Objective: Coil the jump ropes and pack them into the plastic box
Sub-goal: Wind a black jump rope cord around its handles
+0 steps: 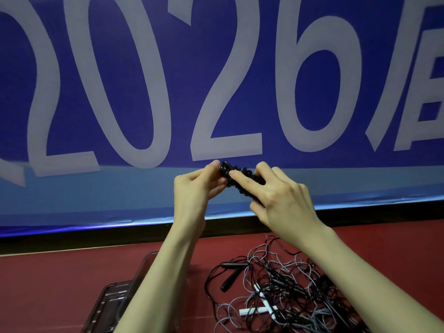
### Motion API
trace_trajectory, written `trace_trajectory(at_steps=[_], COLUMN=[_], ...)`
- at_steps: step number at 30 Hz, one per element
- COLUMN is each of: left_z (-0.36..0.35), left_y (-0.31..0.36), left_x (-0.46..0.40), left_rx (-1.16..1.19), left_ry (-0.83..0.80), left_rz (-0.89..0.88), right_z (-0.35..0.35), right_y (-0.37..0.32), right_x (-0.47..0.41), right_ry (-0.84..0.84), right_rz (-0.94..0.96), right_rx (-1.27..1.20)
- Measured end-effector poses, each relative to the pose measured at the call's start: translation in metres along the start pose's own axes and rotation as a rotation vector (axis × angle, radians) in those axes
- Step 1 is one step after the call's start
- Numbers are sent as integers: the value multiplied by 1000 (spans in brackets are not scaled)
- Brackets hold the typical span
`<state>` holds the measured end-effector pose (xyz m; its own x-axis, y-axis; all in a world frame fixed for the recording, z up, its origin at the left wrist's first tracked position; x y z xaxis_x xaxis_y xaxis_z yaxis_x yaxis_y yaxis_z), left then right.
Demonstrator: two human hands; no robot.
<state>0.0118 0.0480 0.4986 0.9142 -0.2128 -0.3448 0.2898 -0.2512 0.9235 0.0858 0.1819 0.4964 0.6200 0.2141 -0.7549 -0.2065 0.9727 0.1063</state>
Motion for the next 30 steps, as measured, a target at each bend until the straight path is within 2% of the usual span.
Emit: trace_trajectory(at_steps=[5,13,20,30], left_z=[4,7,4,-4], left_y=[-6,-4,-5,-12], left_x=[-3,-4,-5,-6], left_rx=[5,-18,-172,-2], left_ry=[11,38,71,-3], left_rz=[55,34,-85,-77], right_z=[-6,-14,-20,-33], right_y=[-1,3,6,11], right_x=[1,4,7,5], right_ry=[-2,22,24,12], right_rz=[20,13,-14,-88], right_rx=[-3,-52,-111,-233])
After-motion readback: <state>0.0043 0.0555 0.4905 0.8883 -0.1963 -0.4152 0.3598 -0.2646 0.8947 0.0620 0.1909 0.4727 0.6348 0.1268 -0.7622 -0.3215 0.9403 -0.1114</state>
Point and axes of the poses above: each hand's wrist, its own x-axis away from the middle knuckle, its own z-axis out of the back of the hand, y = z × x, the point moved 5 cm from there along -x, towards the middle knuckle, and after that the axes turned 8 degrees about -y, right-handed, at the moved point
